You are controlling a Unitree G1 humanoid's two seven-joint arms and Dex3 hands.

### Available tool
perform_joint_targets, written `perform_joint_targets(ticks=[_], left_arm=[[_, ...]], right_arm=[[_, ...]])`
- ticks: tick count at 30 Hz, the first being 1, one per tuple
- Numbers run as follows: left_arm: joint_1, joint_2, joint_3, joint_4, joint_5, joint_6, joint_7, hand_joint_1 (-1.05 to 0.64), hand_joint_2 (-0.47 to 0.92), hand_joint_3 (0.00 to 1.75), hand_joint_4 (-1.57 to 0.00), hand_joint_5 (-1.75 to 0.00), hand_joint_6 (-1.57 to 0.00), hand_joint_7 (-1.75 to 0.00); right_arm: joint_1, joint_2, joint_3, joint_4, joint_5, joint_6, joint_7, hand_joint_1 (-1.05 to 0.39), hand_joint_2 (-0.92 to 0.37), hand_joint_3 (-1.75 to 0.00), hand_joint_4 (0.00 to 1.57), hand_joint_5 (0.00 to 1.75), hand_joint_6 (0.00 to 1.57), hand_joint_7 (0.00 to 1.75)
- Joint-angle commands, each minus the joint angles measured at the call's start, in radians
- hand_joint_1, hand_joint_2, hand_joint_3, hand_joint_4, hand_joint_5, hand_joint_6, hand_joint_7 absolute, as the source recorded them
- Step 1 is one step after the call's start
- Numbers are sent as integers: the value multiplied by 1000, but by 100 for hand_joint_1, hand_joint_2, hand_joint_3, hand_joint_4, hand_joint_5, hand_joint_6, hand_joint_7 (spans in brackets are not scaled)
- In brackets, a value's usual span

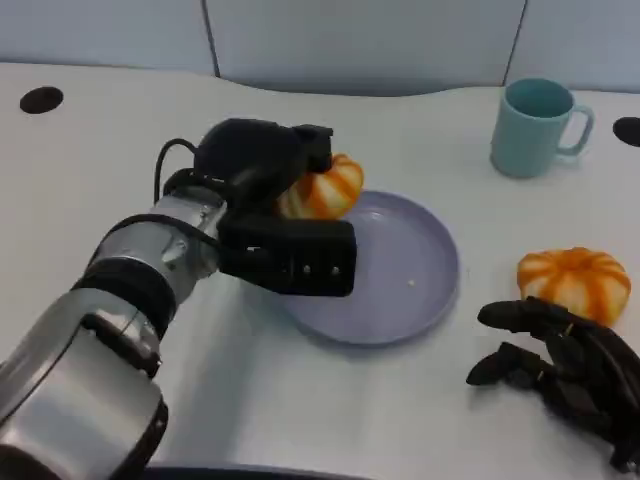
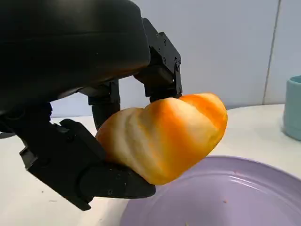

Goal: Grasp the bread from the table and place it into the plate.

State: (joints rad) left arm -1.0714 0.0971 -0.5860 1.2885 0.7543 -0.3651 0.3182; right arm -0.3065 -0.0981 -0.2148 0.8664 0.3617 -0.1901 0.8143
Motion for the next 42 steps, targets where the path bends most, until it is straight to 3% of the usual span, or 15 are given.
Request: perform_joint_targets(ticks=[1,17,31,34,35,36,39,42], left_arm=[[-26,-18,-16,7,11,-3,0,-20,61,92,-91,-175,-69,-175],[-27,-99,-33,33,8,20,-53,-26,55,116,-94,-175,-69,-169],[-26,-123,-32,47,12,50,-121,-27,45,112,-95,-175,-74,-175],[-28,-128,-23,49,2,62,-155,-36,65,49,-82,-173,-93,-78],[-26,-129,-19,49,-1,65,-160,-36,72,36,-80,-170,-96,-62],[-25,-130,-16,49,-3,69,-164,-36,81,28,-75,-161,-95,-49],[-23,-131,-16,50,-1,79,-176,-33,87,24,-63,-147,-86,-33],[-24,-125,-29,50,9,81,-202,-38,88,22,-45,-100,-67,-12]], right_arm=[[35,4,9,-3,-11,25,-15,-39,-92,-7,68,108,78,63],[20,7,15,27,-20,6,-25,-43,-92,-6,68,106,80,59],[1,14,11,54,-12,-12,-14,-43,-92,-6,70,108,82,57],[-1,15,9,60,-9,-12,-12,-44,-91,-4,69,109,82,57],[-2,15,8,62,-7,-12,-8,-44,-92,-4,69,109,82,57],[-2,15,9,62,-8,-14,-9,-43,-92,-3,69,109,82,57],[1,15,11,54,-9,-9,-11,-43,-92,-3,69,109,82,57],[0,15,10,58,-8,-6,-11,-43,-92,-3,68,108,82,56]])
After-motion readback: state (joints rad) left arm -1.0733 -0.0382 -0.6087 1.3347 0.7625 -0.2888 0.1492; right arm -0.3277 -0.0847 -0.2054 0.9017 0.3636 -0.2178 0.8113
